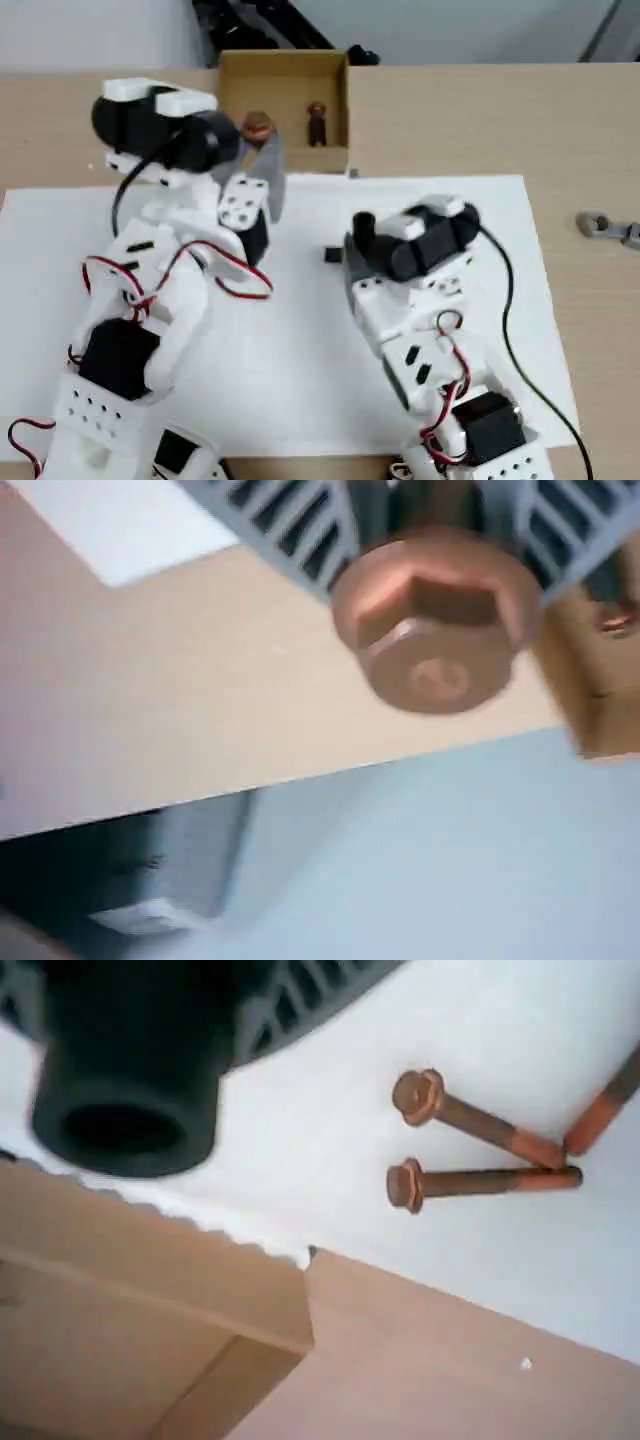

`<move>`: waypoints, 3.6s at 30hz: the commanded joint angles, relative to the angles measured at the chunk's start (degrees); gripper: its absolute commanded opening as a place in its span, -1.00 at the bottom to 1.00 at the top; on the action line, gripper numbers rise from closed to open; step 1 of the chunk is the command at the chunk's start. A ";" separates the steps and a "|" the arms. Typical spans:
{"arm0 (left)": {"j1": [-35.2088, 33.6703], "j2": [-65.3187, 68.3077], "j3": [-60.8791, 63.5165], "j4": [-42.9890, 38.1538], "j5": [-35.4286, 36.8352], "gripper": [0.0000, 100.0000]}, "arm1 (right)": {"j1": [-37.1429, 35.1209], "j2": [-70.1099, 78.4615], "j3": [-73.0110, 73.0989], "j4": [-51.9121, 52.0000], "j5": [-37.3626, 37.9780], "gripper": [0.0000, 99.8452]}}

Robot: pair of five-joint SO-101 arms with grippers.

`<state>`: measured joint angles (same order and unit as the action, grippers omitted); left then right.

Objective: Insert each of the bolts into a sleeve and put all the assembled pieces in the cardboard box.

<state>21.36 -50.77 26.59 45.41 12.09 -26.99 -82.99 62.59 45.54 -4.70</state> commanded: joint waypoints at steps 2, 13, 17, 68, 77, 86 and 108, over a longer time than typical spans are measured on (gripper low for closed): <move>3.43 -0.88 -7.69 -0.88 0.35 -0.99 | -0.22 -6.64 2.99 -1.63 0.97 -0.99; 9.67 7.30 -9.54 -2.29 5.45 -0.99 | -2.68 -20.88 9.41 -1.71 6.15 -0.99; 12.75 10.37 -9.89 -2.64 5.27 -0.99 | -5.58 -20.53 9.49 -1.98 6.15 -0.99; 16.79 5.54 -6.46 4.84 5.89 -0.99 | -2.33 -19.91 11.43 -6.02 2.37 -0.99; 16.79 5.71 -4.88 3.69 5.71 -0.99 | -2.33 -19.91 11.34 -6.02 2.37 -0.99; 16.79 5.71 -4.88 3.87 5.71 -0.99 | -2.33 -19.91 11.08 -6.02 2.37 -0.99; 16.88 5.98 -5.32 13.01 16.79 -0.57 | -2.33 -19.91 9.76 -5.58 2.37 -1.00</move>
<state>37.98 -43.56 22.11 57.54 26.95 -29.80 -102.95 74.55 41.14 -1.54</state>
